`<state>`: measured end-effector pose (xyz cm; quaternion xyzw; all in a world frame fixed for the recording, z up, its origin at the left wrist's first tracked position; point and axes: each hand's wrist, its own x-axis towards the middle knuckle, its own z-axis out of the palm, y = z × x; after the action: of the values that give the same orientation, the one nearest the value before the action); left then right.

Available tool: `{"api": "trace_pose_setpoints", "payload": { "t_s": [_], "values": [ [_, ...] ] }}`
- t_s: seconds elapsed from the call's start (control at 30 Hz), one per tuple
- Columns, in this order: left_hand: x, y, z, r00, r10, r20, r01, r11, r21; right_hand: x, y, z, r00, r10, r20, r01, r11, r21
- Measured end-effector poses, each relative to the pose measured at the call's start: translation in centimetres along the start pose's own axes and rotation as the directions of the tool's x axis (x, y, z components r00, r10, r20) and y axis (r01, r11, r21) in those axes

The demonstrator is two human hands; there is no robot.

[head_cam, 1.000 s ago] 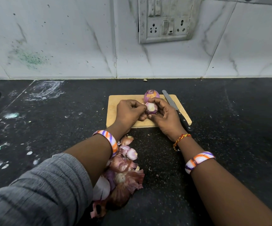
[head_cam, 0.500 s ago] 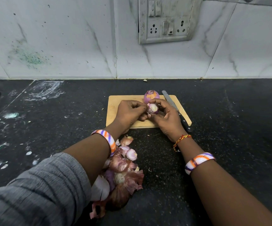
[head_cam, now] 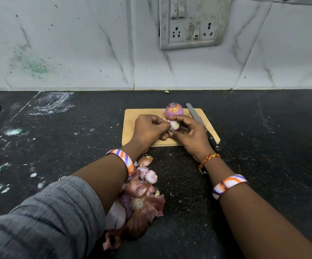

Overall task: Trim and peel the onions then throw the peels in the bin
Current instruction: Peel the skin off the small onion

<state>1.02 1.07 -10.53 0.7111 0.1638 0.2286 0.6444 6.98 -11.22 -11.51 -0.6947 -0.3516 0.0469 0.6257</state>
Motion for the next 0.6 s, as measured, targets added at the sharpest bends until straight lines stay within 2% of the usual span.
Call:
{"api": "trace_pose_setpoints", "payload": {
  "t_s": [0.17,0.27,0.47,0.6],
  "values": [
    [0.02,-0.22,0.11,1.000,0.021,-0.015,-0.020,0.999,0.042,-0.05,-0.17,-0.04,1.000,-0.028,-0.004,0.028,0.998,-0.056],
    [0.08,-0.30,0.05,1.000,0.013,-0.026,-0.012,0.999,0.044,-0.13,-0.41,-0.06,1.000,0.008,-0.010,-0.008,1.000,-0.026],
    [0.20,0.04,-0.04,0.999,-0.032,-0.005,0.032,0.997,-0.070,-0.03,-0.45,0.08,0.998,0.057,-0.019,-0.057,0.998,0.000],
    [0.25,-0.08,-0.10,0.999,-0.019,0.036,0.021,0.997,-0.071,-0.09,-0.55,0.06,0.997,0.074,-0.028,-0.073,0.997,0.016]
  ]
}}
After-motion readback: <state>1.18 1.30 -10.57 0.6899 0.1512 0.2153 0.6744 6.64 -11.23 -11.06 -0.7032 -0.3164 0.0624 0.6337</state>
